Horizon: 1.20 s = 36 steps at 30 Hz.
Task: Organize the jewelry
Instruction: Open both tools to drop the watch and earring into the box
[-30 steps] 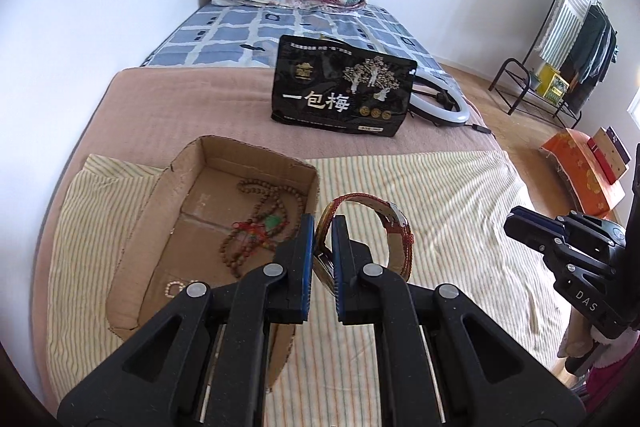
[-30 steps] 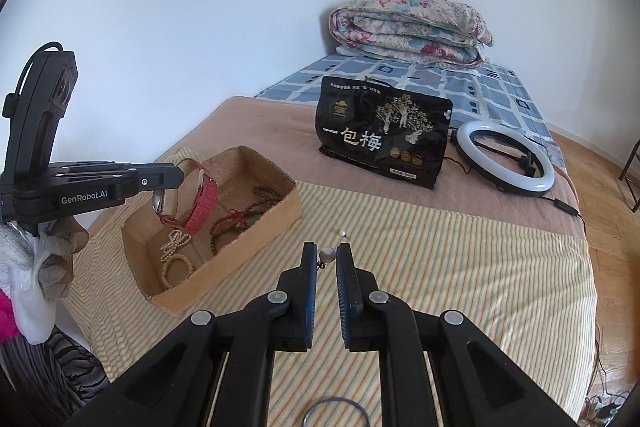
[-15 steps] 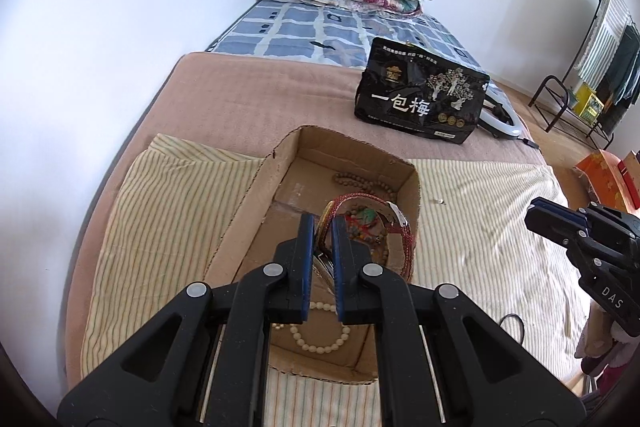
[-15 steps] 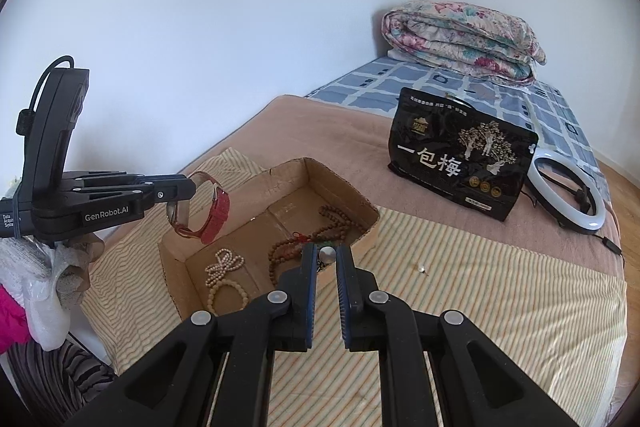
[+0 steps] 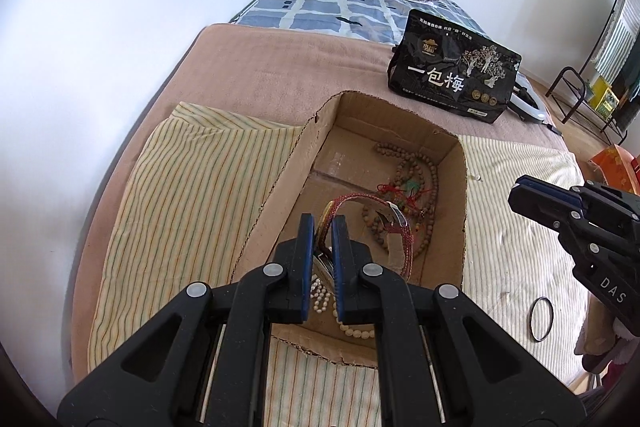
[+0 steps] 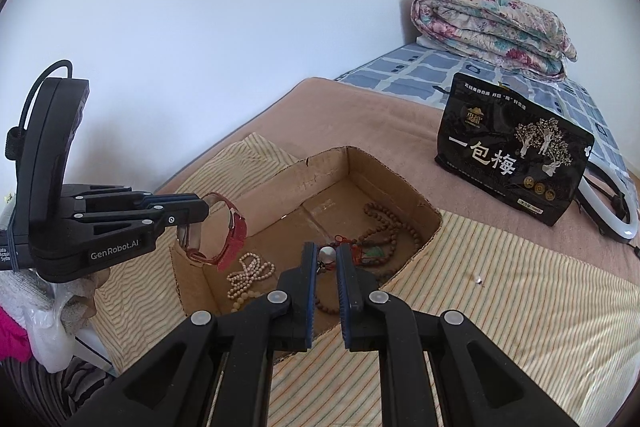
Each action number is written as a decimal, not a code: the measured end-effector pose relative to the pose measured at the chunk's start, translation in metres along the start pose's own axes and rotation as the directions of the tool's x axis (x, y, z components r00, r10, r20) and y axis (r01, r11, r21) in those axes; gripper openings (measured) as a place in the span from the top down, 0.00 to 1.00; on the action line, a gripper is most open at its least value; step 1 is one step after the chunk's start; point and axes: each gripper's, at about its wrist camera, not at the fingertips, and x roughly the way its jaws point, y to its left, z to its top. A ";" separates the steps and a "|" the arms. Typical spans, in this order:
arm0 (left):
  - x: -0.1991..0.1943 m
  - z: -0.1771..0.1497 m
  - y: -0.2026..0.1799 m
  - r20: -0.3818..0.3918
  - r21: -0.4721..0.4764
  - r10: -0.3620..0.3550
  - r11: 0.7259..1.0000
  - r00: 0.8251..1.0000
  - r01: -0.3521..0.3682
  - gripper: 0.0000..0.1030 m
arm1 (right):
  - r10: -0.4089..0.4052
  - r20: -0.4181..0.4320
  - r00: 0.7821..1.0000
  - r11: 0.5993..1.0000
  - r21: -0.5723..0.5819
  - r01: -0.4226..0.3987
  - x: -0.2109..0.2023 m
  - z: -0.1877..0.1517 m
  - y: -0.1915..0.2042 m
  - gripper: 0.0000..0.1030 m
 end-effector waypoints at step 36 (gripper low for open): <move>0.016 -0.009 0.004 -0.052 -0.034 0.006 0.999 0.999 -0.008 0.85 | -0.050 -0.036 0.998 0.998 0.032 0.052 0.021 -0.005 -0.002 0.30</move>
